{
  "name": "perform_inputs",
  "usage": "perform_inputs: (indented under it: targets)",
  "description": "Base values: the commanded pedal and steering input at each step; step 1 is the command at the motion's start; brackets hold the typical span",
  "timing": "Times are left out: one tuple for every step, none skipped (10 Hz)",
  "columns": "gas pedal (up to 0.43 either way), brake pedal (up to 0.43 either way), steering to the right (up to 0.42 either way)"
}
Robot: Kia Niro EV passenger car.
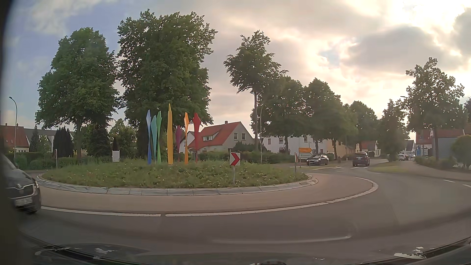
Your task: Follow the waypoints while adhering to traffic rules and regulations
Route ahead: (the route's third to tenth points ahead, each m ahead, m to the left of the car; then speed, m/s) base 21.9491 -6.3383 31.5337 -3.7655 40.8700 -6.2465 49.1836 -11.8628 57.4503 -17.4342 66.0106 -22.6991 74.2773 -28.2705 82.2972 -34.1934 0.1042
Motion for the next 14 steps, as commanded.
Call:
perform_inputs:
  targets:
    - [0.000, 0.171, 0.005]
    - [0.000, 0.171, 0.005]
    - [0.000, 0.152, 0.005]
    - [0.000, 0.000, 0.005]
    - [0.000, 0.000, 0.005]
    - [0.000, 0.000, 0.006]
    - [0.098, 0.000, 0.008]
    - [0.177, 0.000, 0.011]
    - [0.228, 0.000, 0.016]
    - [0.248, 0.000, 0.020]
    - [0.248, 0.000, 0.026]
    - [0.287, 0.000, 0.040]
    - [0.319, 0.000, 0.065]
    - [0.331, 0.000, 0.095]
